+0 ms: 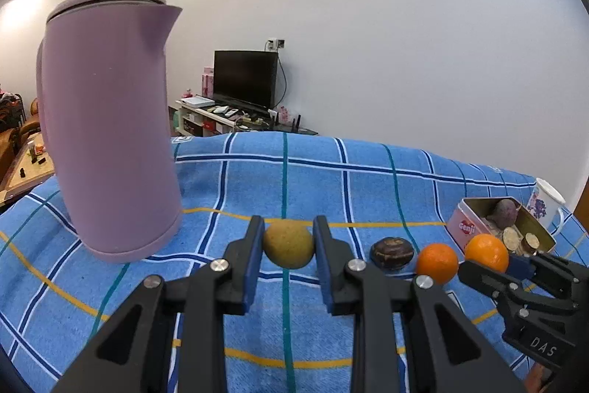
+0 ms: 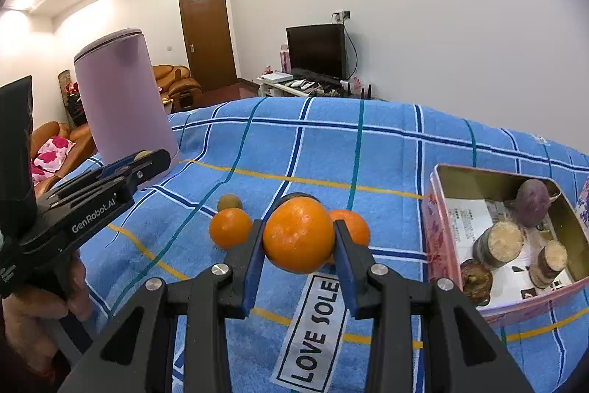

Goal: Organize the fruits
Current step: 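Carry the orange and the yellow-green fruit over the pink tin box, then lower both fruits into the tin and open both tools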

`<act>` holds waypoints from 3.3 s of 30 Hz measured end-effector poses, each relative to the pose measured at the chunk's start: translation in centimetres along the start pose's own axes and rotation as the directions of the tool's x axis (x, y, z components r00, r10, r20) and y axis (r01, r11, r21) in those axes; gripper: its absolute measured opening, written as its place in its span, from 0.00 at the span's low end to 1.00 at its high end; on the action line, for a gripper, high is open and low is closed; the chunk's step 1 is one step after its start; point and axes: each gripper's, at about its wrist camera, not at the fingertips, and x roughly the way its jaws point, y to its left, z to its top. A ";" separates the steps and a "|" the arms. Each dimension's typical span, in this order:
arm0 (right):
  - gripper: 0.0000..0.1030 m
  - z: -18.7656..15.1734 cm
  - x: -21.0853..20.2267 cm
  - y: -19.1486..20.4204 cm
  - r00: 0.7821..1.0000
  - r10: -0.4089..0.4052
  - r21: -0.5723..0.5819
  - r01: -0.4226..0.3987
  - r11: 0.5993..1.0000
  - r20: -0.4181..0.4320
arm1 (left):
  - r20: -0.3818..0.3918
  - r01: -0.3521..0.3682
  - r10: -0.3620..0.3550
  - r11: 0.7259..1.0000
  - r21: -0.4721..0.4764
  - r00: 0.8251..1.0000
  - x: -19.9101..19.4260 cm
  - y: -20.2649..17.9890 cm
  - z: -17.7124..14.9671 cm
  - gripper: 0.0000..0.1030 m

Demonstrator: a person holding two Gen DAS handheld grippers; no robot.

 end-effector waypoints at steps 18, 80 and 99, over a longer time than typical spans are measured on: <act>0.37 0.3 -1.2 -2.4 0.992 -0.114 -0.026 0.115 0.993 0.057 | -0.052 0.014 -0.013 1.000 0.003 0.999 -0.1 -3.8 -1.1 0.28; 0.37 -1.0 -2.9 -21.0 0.907 -0.419 0.069 0.421 0.904 -0.050 | -0.173 0.244 -0.221 0.962 0.127 0.960 5.6 -26.6 -1.7 0.28; 0.37 -1.1 -1.9 -21.1 0.923 -0.374 0.061 0.380 0.923 -0.087 | -0.217 0.215 -0.187 0.970 0.112 0.958 6.7 -26.6 -1.8 0.28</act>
